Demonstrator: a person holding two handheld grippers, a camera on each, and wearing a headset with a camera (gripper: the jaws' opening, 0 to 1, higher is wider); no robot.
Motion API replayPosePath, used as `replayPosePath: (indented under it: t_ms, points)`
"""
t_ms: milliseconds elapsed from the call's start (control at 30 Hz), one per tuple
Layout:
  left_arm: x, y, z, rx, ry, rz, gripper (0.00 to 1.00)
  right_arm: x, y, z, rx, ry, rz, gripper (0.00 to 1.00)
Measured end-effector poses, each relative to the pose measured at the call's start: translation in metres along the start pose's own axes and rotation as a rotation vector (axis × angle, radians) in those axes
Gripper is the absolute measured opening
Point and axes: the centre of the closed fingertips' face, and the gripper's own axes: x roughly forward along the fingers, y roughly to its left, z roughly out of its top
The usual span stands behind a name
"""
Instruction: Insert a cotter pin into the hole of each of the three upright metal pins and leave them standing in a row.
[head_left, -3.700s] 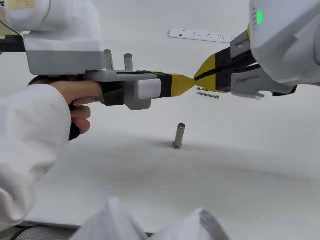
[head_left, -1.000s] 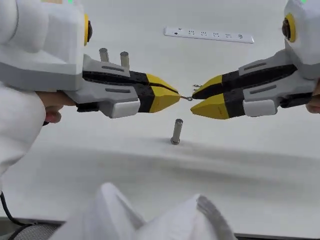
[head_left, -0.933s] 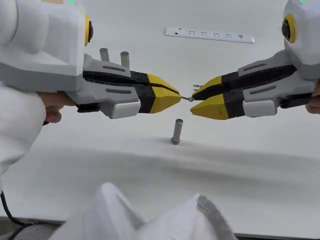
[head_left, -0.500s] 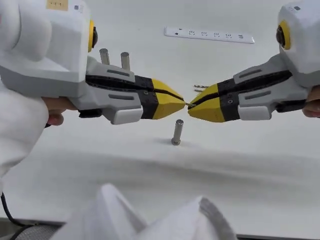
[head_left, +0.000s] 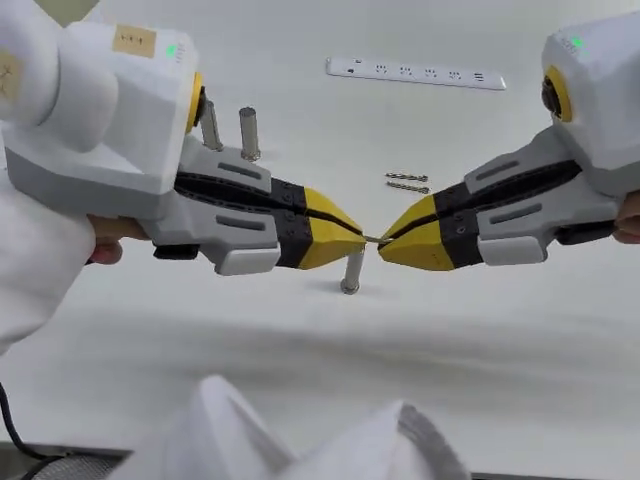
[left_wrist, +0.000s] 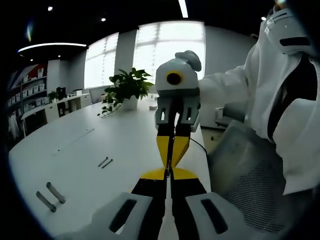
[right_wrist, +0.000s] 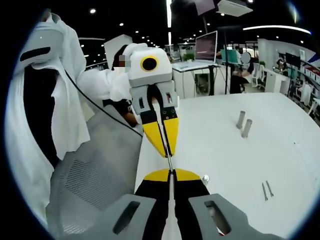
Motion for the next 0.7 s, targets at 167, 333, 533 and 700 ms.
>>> replayPosePath:
  t_ms: [167,333,533,700]
  points:
    - [0.01,-0.011,-0.004,0.003,0.036,-0.018,0.0,-0.004,0.002,-0.003,0.037,-0.005,-0.002,0.0]
    - [0.013,-0.013,-0.005,0.03,0.045,-0.019,0.0,-0.005,0.001,-0.006,0.048,-0.01,-0.016,0.0]
    - [0.018,-0.01,-0.009,0.021,0.061,-0.014,0.01,-0.004,-0.006,-0.013,0.067,-0.003,-0.055,0.0]
    - [0.022,-0.004,-0.027,-0.018,0.11,-0.002,0.2,-0.009,-0.021,-0.025,0.105,-0.009,-0.119,0.0]
